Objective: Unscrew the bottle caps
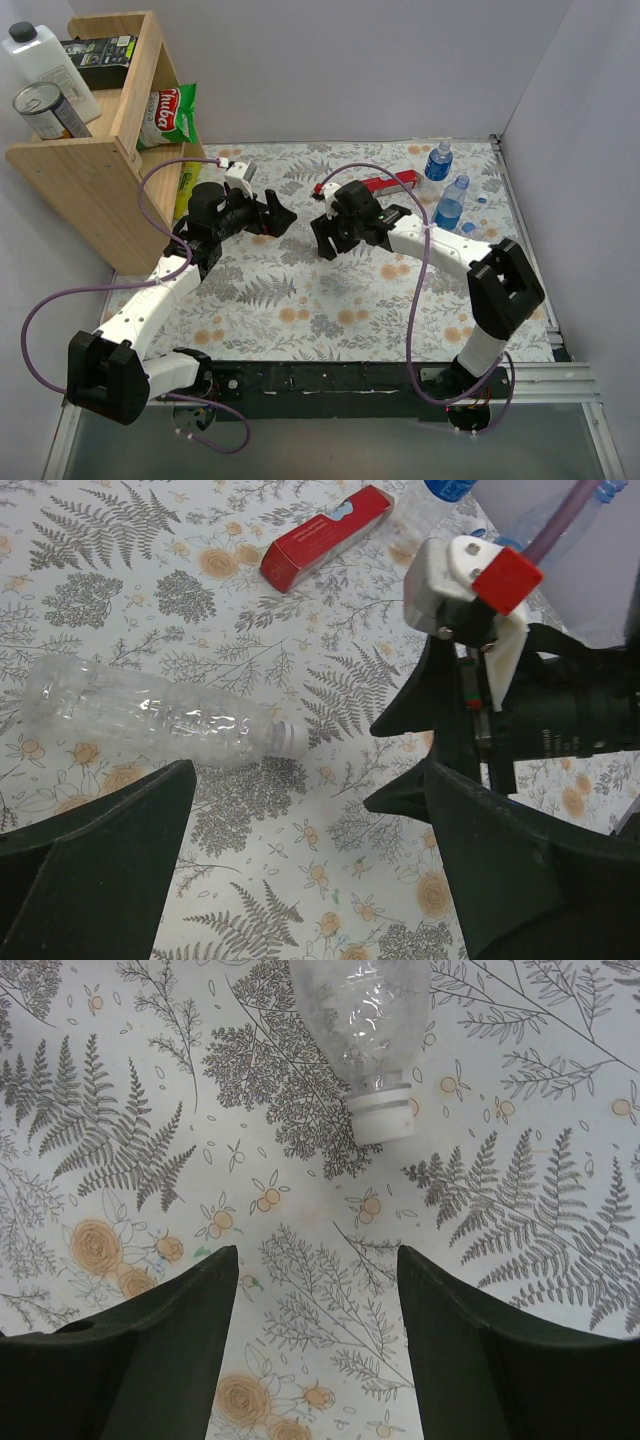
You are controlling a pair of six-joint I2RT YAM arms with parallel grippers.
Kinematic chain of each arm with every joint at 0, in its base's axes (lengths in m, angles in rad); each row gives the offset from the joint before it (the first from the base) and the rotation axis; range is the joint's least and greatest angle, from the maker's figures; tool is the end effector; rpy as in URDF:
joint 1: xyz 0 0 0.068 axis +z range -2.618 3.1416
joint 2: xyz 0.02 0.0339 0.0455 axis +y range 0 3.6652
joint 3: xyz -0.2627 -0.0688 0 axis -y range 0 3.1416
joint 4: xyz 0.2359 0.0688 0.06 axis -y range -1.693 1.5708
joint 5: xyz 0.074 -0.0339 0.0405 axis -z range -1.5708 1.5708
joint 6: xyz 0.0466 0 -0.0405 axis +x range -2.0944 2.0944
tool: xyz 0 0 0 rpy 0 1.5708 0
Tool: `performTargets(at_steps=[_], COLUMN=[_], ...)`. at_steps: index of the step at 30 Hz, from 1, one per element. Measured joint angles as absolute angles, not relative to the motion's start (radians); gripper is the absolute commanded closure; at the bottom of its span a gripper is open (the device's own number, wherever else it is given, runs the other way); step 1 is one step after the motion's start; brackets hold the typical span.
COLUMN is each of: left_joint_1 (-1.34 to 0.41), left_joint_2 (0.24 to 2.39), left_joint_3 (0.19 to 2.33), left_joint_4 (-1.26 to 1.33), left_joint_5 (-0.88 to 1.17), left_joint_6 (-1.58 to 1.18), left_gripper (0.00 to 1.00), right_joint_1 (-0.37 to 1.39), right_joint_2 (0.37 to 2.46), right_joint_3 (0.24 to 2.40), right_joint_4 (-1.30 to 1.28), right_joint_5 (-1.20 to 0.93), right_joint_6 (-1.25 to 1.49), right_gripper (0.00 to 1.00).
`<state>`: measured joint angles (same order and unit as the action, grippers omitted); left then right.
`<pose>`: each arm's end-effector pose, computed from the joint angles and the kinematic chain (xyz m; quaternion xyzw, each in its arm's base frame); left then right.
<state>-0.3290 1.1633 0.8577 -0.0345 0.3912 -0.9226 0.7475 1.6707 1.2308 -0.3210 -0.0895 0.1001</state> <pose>0.2491 -0.1038 0.3019 -0.1270 0.7988 -0.4603 0.3660 0.2703 0.2562 0.2457 -0.3088 0.8649 0.1993 0.3418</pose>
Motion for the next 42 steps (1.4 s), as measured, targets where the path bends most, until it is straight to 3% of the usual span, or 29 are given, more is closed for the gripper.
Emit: performTargets(at_steps=[12,16,19,22,25,26,33,42], left_joint_1=[-0.334,-0.336,-0.336,-0.336,-0.336,-0.336,-0.336,-0.349], left_joint_2=[1.163,1.163,1.163,1.163,1.164,1.164,1.195,1.221], left_joint_3=[0.858,0.858,0.858,0.858,0.858,0.858,0.861,0.866], left_joint_4=[-0.042,-0.044,-0.044,-0.044,-0.044,-0.044,-0.044,-0.029], left_joint_5=[0.389,0.389,0.389,0.389,0.389,0.389,0.434,0.603], left_joint_6=[-0.92,-0.92,-0.92,-0.92,-0.919,-0.918,-0.913,-0.897], left_gripper=[0.02,0.02,0.02,0.02,0.02,0.02,0.02,0.02], right_joint_1=[0.747,0.747,0.747,0.747,0.746,0.746,0.746,0.742], right_joint_2=[1.907,1.974,2.008,2.041,2.067,2.067,2.012,1.658], right_joint_3=[1.339,1.381,1.393,1.407,1.432,1.434,1.388,1.25], right_joint_4=[-0.225,-0.206,-0.201,-0.199,-0.197,-0.196,-0.226,-0.544], right_joint_5=[-0.048,-0.043,-0.045,-0.049,-0.052,-0.056,-0.085,-0.306], right_joint_6=[-0.007,-0.046,-0.062,-0.077,-0.08,-0.081,-0.082,-0.056], right_gripper=[0.28,0.33,0.42,0.58,0.81,0.98,0.99,0.99])
